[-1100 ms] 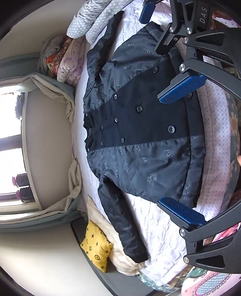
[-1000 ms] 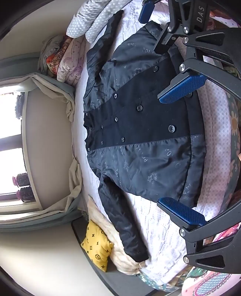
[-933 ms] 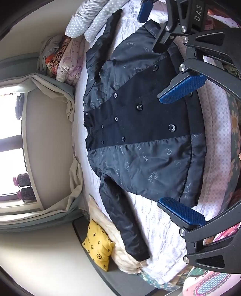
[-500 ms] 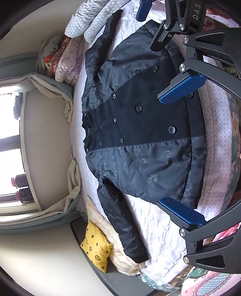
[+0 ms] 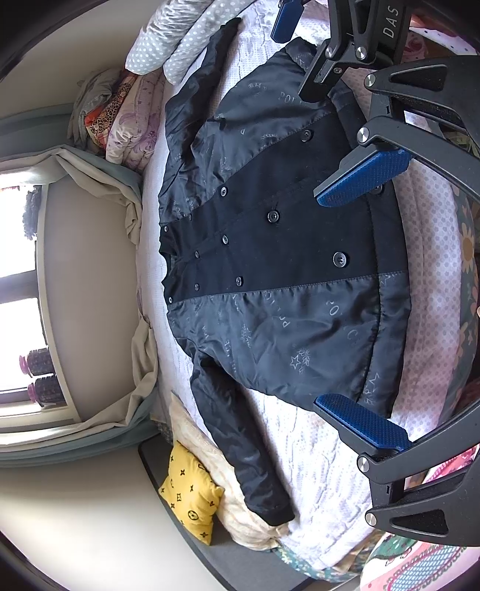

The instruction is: Fold large clothes

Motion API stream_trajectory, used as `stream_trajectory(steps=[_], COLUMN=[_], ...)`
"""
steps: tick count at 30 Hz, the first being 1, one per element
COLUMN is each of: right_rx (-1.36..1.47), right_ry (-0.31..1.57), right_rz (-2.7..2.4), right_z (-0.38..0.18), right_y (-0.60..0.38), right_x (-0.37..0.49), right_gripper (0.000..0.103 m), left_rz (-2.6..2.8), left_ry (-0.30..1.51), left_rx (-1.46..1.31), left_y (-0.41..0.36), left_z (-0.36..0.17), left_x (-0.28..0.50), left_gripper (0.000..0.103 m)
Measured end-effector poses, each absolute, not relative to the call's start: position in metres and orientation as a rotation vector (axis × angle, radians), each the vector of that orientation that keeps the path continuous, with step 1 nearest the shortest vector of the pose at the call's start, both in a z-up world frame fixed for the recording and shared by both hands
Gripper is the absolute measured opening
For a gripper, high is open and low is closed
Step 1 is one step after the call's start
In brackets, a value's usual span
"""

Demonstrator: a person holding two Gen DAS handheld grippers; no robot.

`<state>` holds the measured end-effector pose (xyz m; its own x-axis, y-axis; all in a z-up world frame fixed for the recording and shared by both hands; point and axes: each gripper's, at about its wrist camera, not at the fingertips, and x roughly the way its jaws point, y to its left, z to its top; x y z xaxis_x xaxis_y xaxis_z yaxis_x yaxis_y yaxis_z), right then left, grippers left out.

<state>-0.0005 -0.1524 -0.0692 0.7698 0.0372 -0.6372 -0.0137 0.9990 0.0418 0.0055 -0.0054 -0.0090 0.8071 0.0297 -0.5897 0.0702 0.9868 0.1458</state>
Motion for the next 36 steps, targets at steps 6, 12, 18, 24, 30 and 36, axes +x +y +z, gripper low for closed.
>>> stream_trajectory(steps=[6, 12, 18, 24, 30, 36], right_rx=[0.038, 0.041, 0.046, 0.049, 0.048, 0.049], right_ry=[0.704, 0.706, 0.711, 0.712, 0.711, 0.712], right_rz=[0.029, 0.033, 0.038, 0.038, 0.038, 0.037], right_z=[-0.0716, -0.0732, -0.074, -0.074, -0.0738, -0.0737], right_y=[-0.1526, -0.1531, -0.153, -0.1531, -0.1533, -0.1535], right_x=[0.0019, 0.0031, 0.0033, 0.0031, 0.003, 0.0028], right_gripper=[0.103, 0.103, 0.103, 0.103, 0.103, 0.103], left_rz=[-0.023, -0.026, -0.025, -0.024, -0.025, -0.025], left_ry=[0.638, 0.641, 0.642, 0.642, 0.643, 0.643], left_rx=[0.163, 0.168, 0.168, 0.169, 0.17, 0.168], left_y=[-0.0061, -0.0072, -0.0073, -0.0072, -0.007, -0.0067], left_z=[-0.0097, -0.01, -0.0098, -0.0096, -0.0094, -0.0093], left_x=[0.0072, 0.0084, 0.009, 0.0089, 0.0095, 0.0096], left_gripper=[0.103, 0.103, 0.103, 0.103, 0.103, 0.103])
